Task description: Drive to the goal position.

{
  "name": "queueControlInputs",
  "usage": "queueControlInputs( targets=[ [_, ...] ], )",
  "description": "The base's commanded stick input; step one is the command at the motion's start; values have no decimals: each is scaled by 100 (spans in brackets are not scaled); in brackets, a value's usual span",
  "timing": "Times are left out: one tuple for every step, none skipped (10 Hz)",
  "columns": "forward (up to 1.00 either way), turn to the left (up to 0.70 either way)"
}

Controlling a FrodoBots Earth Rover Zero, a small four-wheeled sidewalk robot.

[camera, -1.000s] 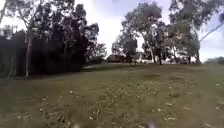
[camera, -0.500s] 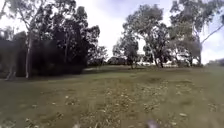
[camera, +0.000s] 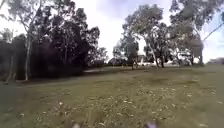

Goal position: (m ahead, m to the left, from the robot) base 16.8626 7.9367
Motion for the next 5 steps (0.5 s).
queueControlInputs(
  targets=[
    [70,0],
    [70,0],
    [70,0],
    [70,0],
    [70,0]
  ],
)
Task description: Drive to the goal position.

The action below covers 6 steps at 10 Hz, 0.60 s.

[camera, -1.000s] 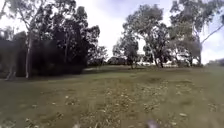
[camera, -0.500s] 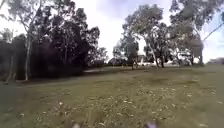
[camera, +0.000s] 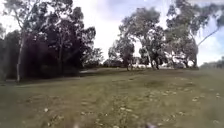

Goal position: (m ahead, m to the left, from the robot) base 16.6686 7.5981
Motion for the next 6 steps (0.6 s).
queueControlInputs(
  targets=[
    [70,0],
    [70,0],
    [70,0],
    [70,0],
    [70,0],
    [70,0]
  ],
)
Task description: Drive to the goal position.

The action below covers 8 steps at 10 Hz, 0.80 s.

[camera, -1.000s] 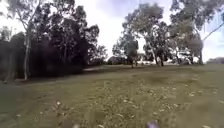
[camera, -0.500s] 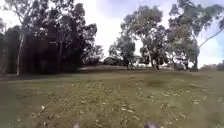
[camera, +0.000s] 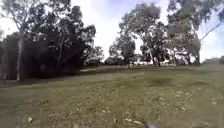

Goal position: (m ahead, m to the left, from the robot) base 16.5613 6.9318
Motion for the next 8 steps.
queueControlInputs(
  targets=[
    [70,0],
    [70,0],
    [70,0],
    [70,0],
    [70,0],
    [70,0],
    [70,0],
    [70,0]
  ],
)
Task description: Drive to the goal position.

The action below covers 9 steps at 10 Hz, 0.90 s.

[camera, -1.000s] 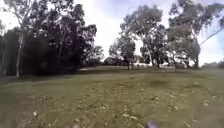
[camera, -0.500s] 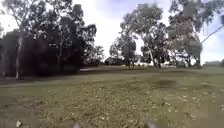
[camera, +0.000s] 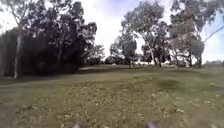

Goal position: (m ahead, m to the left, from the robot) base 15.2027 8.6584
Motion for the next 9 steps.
queueControlInputs(
  targets=[
    [70,-1],
    [70,-2],
    [70,-15],
    [70,-31],
    [70,-11],
    [70,0],
    [70,0],
    [70,0],
    [70,0]
  ],
)
